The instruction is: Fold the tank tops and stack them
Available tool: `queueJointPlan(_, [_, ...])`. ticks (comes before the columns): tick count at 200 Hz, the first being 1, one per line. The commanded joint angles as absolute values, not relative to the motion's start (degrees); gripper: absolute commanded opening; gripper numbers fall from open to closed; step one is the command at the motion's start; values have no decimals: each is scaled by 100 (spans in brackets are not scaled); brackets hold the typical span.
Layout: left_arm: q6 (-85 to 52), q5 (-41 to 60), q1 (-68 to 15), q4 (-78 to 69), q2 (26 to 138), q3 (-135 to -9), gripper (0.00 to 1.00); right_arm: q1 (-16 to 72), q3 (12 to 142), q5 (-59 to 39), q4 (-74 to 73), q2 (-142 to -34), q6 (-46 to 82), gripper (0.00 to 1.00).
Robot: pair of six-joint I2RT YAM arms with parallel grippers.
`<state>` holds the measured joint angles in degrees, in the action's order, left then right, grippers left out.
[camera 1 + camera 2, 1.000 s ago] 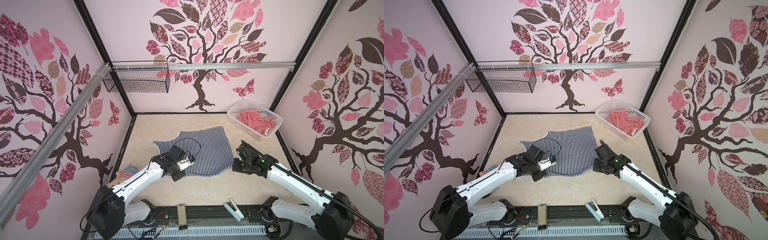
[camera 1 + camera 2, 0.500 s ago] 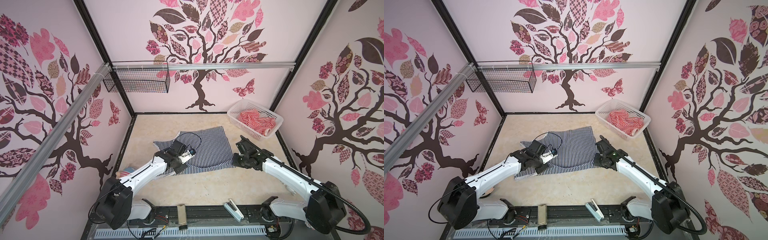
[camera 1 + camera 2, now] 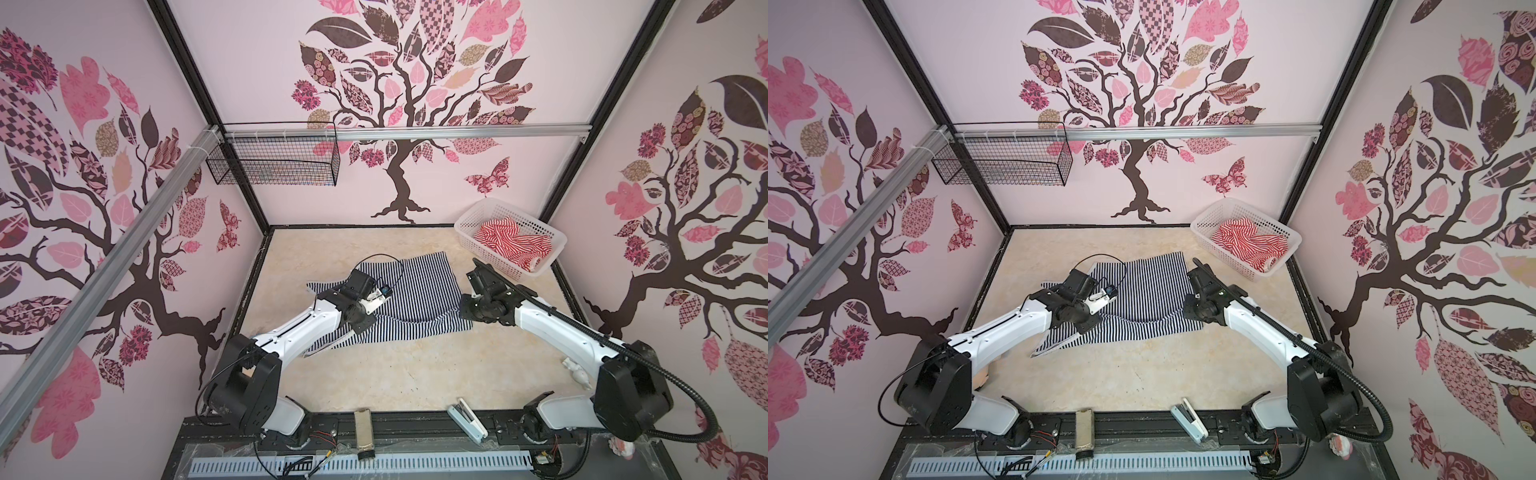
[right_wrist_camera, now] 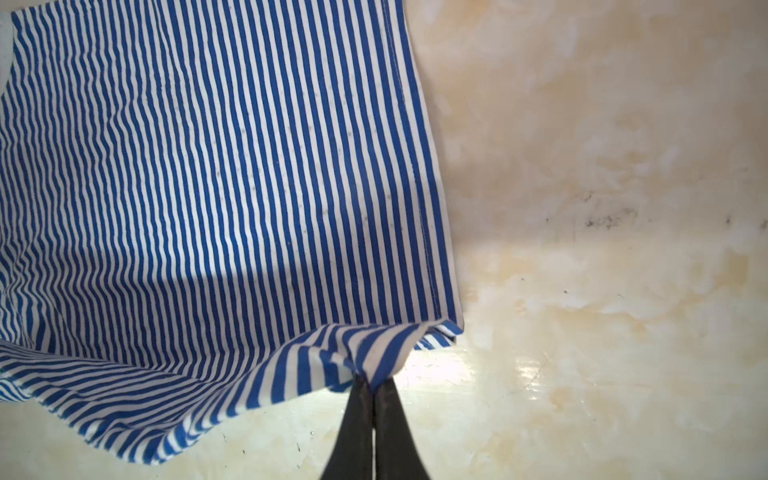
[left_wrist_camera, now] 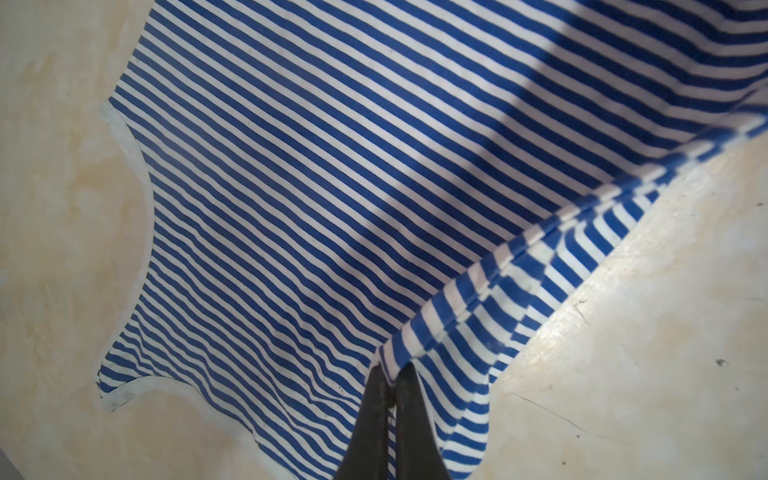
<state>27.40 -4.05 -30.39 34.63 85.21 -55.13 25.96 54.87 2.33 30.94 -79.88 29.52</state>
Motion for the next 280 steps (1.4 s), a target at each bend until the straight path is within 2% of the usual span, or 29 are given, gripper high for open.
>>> queueJointPlan(1, [2819,-557,-2982,3273,8693,-5686,0,2524,5784,268,3020,-8267,2814,0])
queueJointPlan(137, [3007,-844,-2769,3063,9438,-5919,0,2107,6365,340,2698,-9657,2427,0])
queueJointPlan(162, [3012,-930,-2766,3049,9569,-5967,0,2101,6519,274,2696,-9764,2364,6])
queueJointPlan(172, [2998,-992,-2760,3036,9604,-5994,0,2100,6587,243,2705,-9782,2356,15])
queueJointPlan(190, [2945,-1133,-2751,3003,9607,-6041,8,2098,6696,154,2763,-9761,2329,42])
queueJointPlan(202, [2879,-1226,-2727,2988,9551,-6094,12,2100,6744,115,2819,-9690,2329,52])
queueJointPlan(210, [2830,-1290,-2703,2981,9477,-6118,19,2101,6742,81,2868,-9608,2344,56])
queueJointPlan(242, [2674,-1421,-2483,2942,8902,-6037,44,2139,6309,-331,2694,-9029,2590,59])
queueJointPlan(280, [2997,-833,-1923,3675,7948,-5511,45,2837,5715,-473,2346,-8936,2918,54])
